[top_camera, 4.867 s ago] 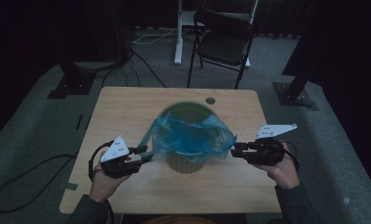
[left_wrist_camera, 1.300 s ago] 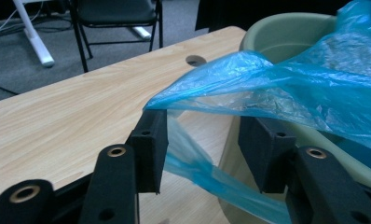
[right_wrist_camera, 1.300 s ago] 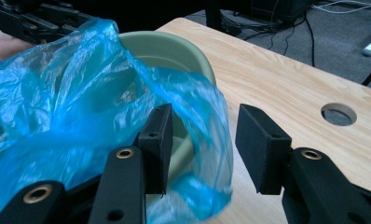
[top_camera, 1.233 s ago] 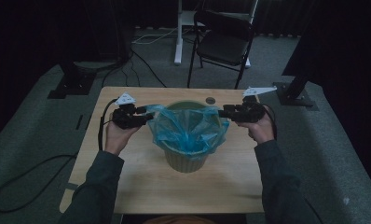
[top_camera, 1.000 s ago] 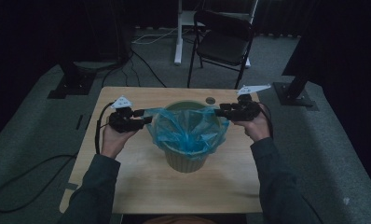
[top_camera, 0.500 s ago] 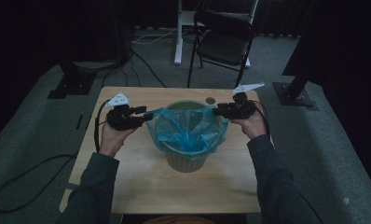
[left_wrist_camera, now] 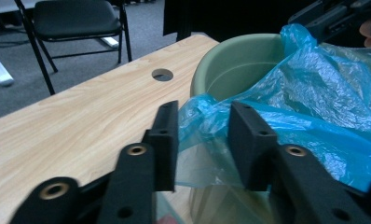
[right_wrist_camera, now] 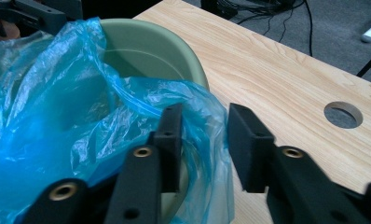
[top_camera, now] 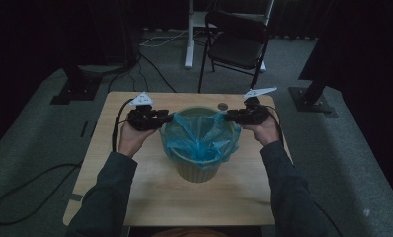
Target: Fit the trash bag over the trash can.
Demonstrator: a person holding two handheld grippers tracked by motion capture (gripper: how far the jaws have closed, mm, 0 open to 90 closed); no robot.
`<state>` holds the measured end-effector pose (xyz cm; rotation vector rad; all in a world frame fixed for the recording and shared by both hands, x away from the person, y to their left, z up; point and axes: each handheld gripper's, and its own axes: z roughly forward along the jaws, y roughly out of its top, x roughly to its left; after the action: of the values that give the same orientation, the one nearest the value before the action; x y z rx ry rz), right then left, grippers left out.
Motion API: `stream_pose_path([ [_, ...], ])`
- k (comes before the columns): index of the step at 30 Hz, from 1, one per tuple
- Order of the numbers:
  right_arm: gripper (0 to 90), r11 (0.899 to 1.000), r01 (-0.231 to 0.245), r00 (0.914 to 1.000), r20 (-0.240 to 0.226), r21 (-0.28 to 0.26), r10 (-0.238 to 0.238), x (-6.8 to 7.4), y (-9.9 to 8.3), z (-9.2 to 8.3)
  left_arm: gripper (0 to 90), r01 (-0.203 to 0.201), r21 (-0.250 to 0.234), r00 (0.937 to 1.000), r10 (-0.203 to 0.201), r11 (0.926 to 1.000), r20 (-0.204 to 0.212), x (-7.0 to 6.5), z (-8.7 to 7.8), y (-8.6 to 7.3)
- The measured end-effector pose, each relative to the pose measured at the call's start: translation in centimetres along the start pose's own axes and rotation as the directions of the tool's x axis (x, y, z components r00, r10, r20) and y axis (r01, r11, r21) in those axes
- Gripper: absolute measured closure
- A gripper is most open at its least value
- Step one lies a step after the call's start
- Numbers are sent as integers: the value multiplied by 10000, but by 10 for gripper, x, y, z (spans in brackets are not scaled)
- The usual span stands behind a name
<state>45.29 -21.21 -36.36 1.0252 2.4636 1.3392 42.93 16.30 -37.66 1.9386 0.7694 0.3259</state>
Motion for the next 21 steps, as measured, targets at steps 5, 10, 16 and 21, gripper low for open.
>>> stream_pose_path([
  [5, 784, 9999, -86, 9997, -230, -81, 84, -1, 1, 2, 745, -260, 56, 9995, 261, 9996, -171, -4, 5, 6],
  [10, 796, 9998, -190, 9996, -188, -53, 189, -2, 3, 2, 881, -212, -42, 9990, 210, 9998, -392, -3, 7, 11],
  [16, 798, 9993, -344, 9993, -156, -118, 342, -4, 3, 1, 898, 54, -69, 9973, -59, 10000, -727, 5, 12, 10],
  [21, 816, 9979, -418, 9989, -240, -488, 406, -5, 5, -6, 899, 132, -133, 9962, -143, 9998, -854, 8, 15, 10],
])
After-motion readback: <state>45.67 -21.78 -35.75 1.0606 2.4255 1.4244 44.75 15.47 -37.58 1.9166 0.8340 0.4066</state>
